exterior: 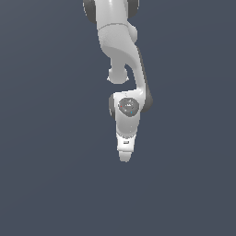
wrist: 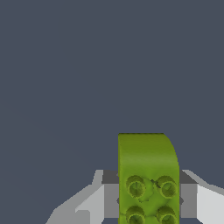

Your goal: Pick up the object and move it to a goal position.

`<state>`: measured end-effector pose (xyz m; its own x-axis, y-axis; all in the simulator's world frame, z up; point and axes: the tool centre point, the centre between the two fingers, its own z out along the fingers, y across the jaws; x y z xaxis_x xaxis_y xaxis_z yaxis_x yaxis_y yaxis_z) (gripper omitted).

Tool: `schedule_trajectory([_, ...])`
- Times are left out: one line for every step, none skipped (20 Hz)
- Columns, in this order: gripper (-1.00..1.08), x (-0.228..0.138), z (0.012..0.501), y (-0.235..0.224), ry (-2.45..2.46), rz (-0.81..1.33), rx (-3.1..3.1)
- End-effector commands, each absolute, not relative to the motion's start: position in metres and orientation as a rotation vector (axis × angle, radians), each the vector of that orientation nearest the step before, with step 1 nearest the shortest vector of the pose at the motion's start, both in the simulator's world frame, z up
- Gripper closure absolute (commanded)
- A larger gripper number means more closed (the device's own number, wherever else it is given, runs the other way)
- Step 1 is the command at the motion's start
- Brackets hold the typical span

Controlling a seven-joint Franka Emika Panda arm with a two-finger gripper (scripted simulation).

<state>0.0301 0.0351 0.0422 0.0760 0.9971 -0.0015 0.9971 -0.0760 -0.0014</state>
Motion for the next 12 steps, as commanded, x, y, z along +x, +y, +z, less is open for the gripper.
schedule_trajectory([1.08, 0.024, 0.056, 0.059, -2.138, 0.002, -2.303])
schedule_trajectory([1.08, 0.022, 0.062, 0.069, -2.138, 0.002, -2.303])
schedule_trajectory([1.08, 0.02, 0.067, 0.078, -2.138, 0.002, -2.303])
schedule_trajectory([1.08, 0.018, 0.072, 0.086, -2.138, 0.002, -2.303])
schedule_trajectory([1.08, 0.017, 0.077, 0.094, -2.138, 0.002, -2.303])
schedule_trajectory([1.08, 0.015, 0.081, 0.101, -2.138, 0.002, -2.303])
schedule_trajectory([1.08, 0.014, 0.085, 0.107, -2.138, 0.002, -2.303])
schedule_trajectory([1.08, 0.013, 0.088, 0.112, -2.138, 0.002, -2.303])
schedule_trajectory([1.08, 0.012, 0.09, 0.117, -2.138, 0.001, -2.303])
schedule_trajectory([1.08, 0.012, 0.092, 0.12, -2.138, 0.001, -2.303])
schedule_trajectory([1.08, 0.011, 0.094, 0.123, -2.138, 0.001, -2.303])
schedule_trajectory([1.08, 0.011, 0.095, 0.124, -2.138, 0.001, -2.303])
